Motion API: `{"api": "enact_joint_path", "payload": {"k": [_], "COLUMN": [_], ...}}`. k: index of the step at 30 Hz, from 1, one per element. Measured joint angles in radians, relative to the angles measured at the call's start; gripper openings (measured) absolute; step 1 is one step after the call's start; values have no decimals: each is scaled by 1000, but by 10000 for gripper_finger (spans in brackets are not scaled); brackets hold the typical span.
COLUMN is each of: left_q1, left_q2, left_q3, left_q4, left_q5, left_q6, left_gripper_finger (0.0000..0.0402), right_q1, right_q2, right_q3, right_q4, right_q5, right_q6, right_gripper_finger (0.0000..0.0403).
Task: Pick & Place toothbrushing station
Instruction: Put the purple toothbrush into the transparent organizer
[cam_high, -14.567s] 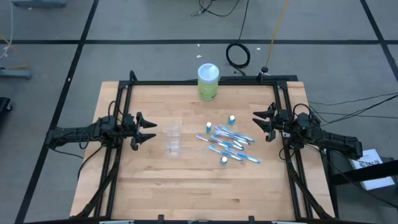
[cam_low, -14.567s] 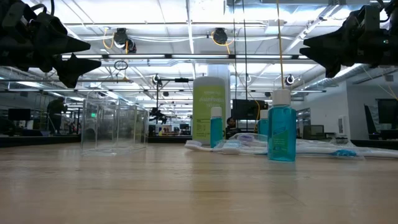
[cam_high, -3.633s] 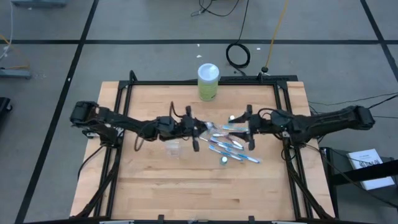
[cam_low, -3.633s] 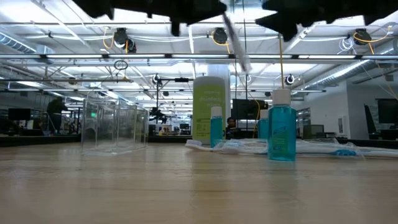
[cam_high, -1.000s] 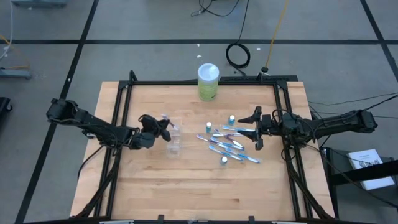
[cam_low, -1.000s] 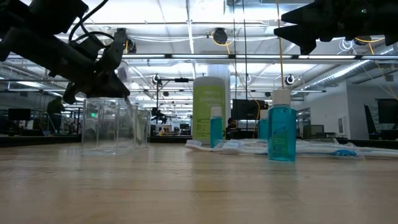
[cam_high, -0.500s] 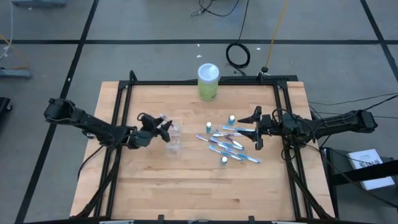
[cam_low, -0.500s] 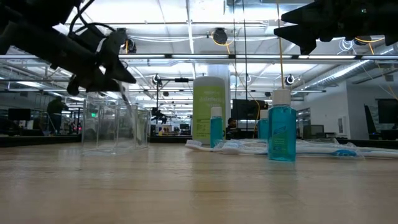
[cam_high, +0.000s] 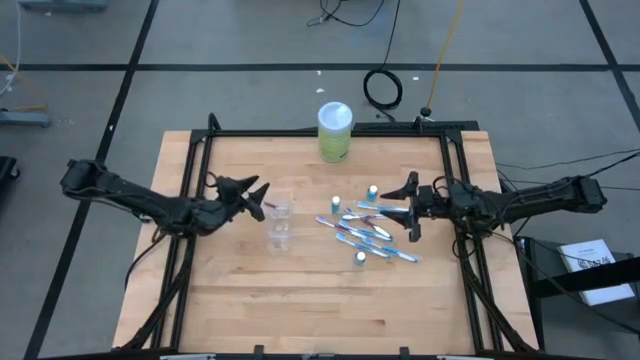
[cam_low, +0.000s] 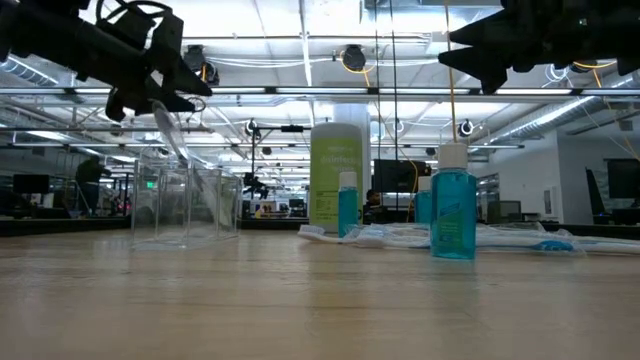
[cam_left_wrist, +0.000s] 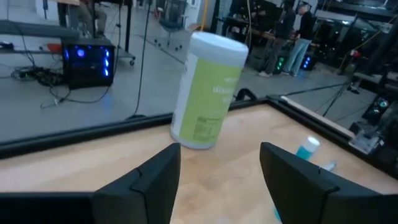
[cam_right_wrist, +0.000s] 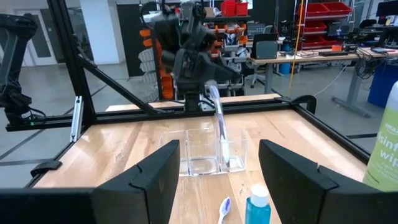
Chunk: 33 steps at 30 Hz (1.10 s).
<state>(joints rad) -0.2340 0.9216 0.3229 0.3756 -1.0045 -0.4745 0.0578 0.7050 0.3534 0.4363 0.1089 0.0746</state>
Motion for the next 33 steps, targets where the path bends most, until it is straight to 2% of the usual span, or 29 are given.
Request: {"api": "enact_joint_path", "payload": {"k": [7,10,17,20,24,29,33], "left_q1": [0,0,-1,-1,-1,-1,-1], "left_q2": [-40,-41,-40,-40,-40,-40,-38], "left_q3": [0,0,0,0,0,0,0], "left_q4": [3,51,123,123,123,123,122], "left_q5": [1,19,61,61,61,61,61], "left_q6": [28,39,96,95,95,76,71], "left_gripper_finger": [228,228,228,228,228,228,228], "right_q1": [0,0,1,1,0,-1,-23], "right_q2": [27,52,184,271,401,536,611], "right_q3": [0,0,0,0,0,0,0], "right_q4": [-5,-77,-284,-318,-299,-170,-81], "right_q5": [0,-1,-1,9,83,161,177], "right_q6": [0,0,27,60,51,-10,-58], "right_gripper_finger": [210,210,210,210,210,210,210]}}
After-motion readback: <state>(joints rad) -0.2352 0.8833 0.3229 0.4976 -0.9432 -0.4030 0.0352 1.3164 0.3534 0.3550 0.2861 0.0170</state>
